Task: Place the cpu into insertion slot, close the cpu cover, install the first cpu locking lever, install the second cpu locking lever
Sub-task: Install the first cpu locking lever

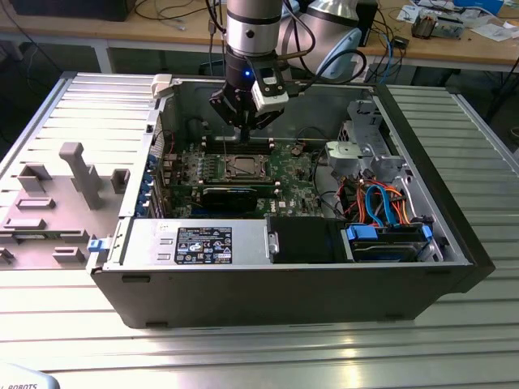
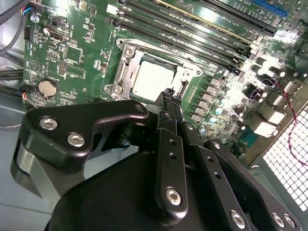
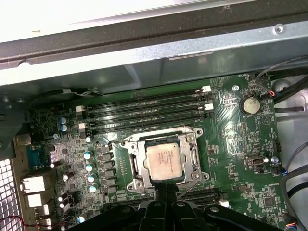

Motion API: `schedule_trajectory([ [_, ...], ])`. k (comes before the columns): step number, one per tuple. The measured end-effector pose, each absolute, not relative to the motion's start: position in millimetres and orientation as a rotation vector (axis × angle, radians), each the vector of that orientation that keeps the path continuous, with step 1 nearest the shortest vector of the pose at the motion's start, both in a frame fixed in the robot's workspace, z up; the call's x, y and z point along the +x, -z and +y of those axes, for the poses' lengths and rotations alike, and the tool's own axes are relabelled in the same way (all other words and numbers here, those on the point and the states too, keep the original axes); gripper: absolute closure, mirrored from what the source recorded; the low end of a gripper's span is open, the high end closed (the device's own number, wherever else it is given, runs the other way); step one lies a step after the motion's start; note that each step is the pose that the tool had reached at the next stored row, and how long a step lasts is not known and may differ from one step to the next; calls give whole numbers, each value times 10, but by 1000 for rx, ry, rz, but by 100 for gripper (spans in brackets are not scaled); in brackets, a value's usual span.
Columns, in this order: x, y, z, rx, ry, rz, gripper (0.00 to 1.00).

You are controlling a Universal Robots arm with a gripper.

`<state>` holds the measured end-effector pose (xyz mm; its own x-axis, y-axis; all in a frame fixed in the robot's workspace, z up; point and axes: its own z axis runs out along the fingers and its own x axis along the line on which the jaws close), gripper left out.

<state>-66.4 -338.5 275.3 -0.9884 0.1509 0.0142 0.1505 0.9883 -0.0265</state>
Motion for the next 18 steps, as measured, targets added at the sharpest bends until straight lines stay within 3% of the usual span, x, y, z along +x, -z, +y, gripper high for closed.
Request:
schedule_trajectory([
  [18,-664,-2752,-3385,-184,-40,-3120,89],
])
